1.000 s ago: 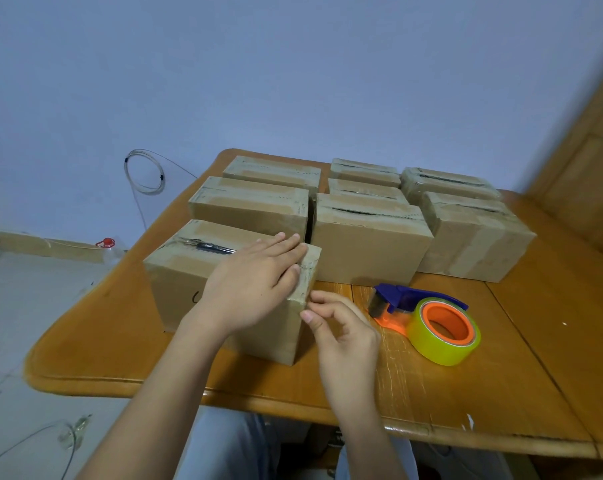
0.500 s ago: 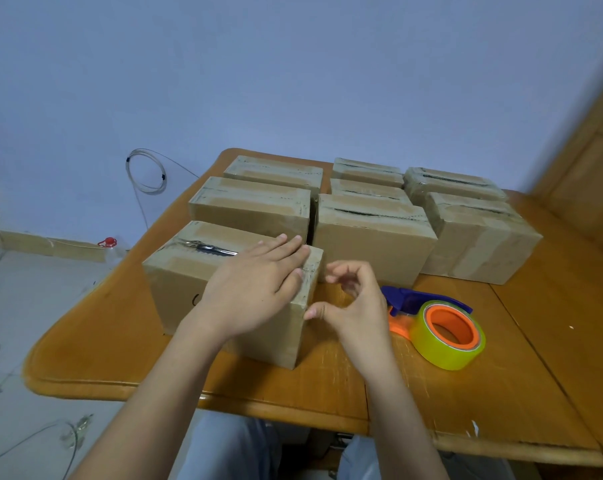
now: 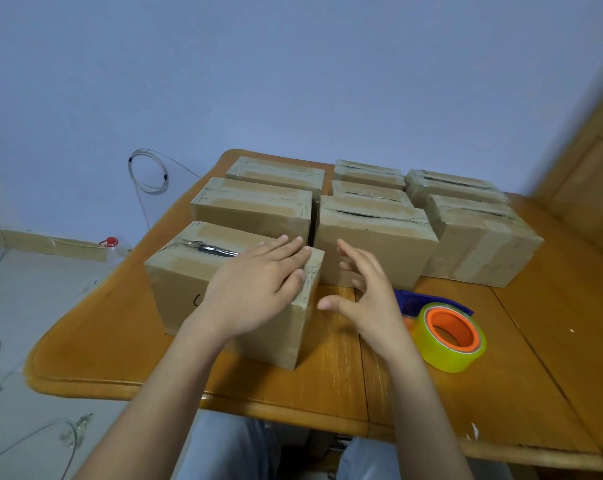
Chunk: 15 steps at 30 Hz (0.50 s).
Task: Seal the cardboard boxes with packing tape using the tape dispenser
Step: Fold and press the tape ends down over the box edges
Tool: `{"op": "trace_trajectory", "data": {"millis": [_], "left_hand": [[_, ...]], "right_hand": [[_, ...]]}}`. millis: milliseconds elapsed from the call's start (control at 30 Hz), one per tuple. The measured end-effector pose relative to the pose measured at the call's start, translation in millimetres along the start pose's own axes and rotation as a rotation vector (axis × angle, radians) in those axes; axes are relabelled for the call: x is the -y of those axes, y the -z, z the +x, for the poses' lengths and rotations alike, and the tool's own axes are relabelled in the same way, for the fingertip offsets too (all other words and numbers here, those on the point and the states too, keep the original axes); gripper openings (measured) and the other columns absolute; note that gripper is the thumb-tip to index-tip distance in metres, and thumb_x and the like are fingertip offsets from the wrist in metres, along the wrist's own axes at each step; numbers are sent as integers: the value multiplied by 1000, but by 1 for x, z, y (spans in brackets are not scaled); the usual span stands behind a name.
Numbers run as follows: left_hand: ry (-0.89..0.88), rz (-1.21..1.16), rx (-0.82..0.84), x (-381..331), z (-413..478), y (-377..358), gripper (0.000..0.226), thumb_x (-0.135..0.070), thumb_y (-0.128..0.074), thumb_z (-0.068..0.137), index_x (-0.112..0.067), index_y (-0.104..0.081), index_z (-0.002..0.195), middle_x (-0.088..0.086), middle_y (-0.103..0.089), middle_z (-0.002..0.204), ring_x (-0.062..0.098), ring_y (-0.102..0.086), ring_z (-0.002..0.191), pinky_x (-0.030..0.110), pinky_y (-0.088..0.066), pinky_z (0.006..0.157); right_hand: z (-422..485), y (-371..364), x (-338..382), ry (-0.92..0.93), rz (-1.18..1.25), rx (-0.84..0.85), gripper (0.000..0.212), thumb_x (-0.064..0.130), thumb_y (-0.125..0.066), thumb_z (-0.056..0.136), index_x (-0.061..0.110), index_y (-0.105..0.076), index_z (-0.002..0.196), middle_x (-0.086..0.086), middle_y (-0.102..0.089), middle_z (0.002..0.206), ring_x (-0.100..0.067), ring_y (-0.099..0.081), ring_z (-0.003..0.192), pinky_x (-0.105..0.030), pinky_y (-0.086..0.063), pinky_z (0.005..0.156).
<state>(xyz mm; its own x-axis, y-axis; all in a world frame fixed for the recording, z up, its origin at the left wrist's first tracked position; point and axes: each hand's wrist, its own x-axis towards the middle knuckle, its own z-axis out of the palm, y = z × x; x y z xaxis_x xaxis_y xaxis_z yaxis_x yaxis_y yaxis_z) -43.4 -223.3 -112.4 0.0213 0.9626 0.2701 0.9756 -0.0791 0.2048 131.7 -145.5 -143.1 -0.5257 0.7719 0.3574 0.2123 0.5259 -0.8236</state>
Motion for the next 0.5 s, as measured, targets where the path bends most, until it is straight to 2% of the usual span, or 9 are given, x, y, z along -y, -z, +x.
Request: {"op": "trace_trajectory", "data": {"millis": [67, 133, 267, 400, 500], "left_hand": [[-1, 1, -4, 0, 0, 0, 84, -58, 9, 78, -30, -25, 150, -11, -18, 158, 3, -9, 146, 14, 1, 108], [-1, 0, -6, 0, -1, 0, 83, -58, 8, 80, -31, -25, 150, -11, -18, 158, 3, -9, 146, 14, 1, 108], [6, -6, -5, 0, -1, 0, 78, -57, 5, 83, -30, -26, 150, -12, -19, 158, 3, -10, 146, 14, 0, 108], [12, -6, -12, -2, -2, 0, 80, -56, 4, 82, -30, -29, 149, -10, -22, 157, 4, -13, 146, 16, -2, 109], [50, -20, 16, -8, -1, 1, 67, -49, -7, 90, -29, -28, 150, -9, -20, 158, 6, -12, 146, 21, -7, 114]], "right_hand": [[-10, 4, -4, 57, 16, -69, 69, 50, -75, 66, 41, -48, 128, 13, -48, 131, -1, -45, 121, -15, -40, 98], [-20, 2, -7, 103, 36, -92, 56, 49, -72, 71, 35, -57, 123, 12, -53, 126, -6, -48, 122, -20, -42, 98], [-35, -14, -7, 84, 99, -69, 42, 48, -66, 78, 32, -63, 117, 17, -57, 120, -9, -50, 120, -22, -44, 96], [-39, -23, -1, 94, 89, -108, 45, 46, -58, 86, 27, -59, 126, 16, -54, 128, -6, -47, 125, -20, -41, 100], [-37, -27, 8, 72, -7, -30, 56, 51, -52, 88, 31, -44, 139, 17, -39, 144, 2, -32, 134, -15, -29, 108]]}}
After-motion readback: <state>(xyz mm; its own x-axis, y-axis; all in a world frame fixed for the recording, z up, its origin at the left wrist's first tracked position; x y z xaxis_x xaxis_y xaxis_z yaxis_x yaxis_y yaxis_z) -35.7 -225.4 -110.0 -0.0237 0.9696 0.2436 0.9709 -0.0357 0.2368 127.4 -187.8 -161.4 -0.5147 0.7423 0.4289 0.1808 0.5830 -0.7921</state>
